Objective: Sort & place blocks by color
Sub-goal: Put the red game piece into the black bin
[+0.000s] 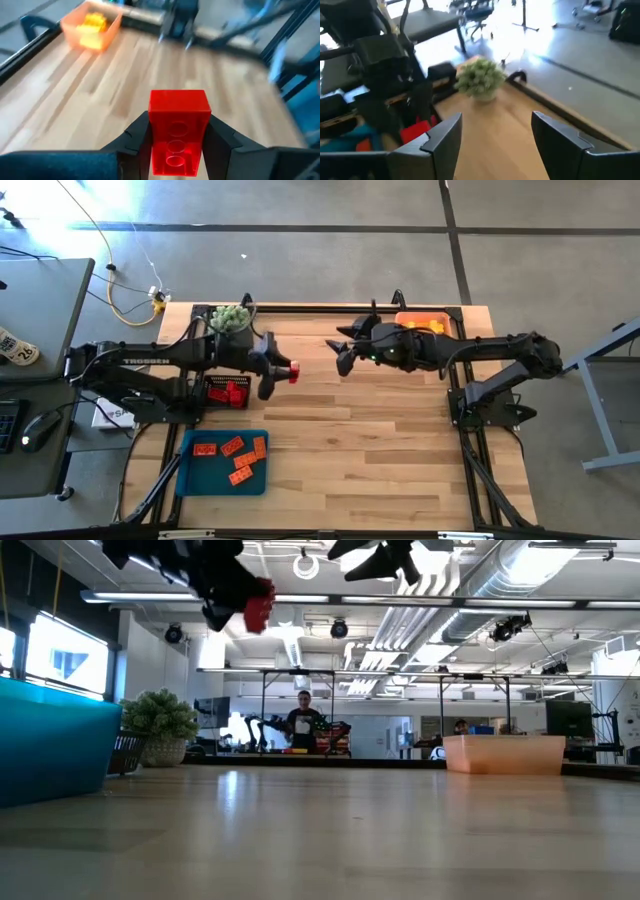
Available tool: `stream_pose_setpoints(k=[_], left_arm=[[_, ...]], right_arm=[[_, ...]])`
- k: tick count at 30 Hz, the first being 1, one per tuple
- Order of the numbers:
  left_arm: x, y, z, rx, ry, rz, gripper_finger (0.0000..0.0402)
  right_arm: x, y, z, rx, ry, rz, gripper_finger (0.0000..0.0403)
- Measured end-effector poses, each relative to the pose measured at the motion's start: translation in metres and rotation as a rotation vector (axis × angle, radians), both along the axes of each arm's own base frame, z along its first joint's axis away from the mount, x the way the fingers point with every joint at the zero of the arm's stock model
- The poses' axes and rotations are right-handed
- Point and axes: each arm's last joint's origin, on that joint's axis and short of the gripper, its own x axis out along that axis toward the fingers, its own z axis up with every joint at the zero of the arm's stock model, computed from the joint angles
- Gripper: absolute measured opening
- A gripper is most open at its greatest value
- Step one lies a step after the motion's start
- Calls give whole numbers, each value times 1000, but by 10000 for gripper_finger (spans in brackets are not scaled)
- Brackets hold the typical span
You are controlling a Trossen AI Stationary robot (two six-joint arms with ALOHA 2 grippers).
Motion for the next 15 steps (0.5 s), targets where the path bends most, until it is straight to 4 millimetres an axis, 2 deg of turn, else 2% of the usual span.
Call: stream_pose_setpoints(k=[4,8,12,15], left_arm=[[0,-16,-8,104,117,31,104],[2,-36,-11,135,155,70,104],[-7,-53,-8,107,190,78,104],[-17,-60,-7,129,283,157,104]], right_arm=[[-1,10,-6,13,73,94,225],[-3,25,-12,16,136,154,225],[-3,35,-12,10,139,179,225],[-4,39,-12,9,142,189,225]])
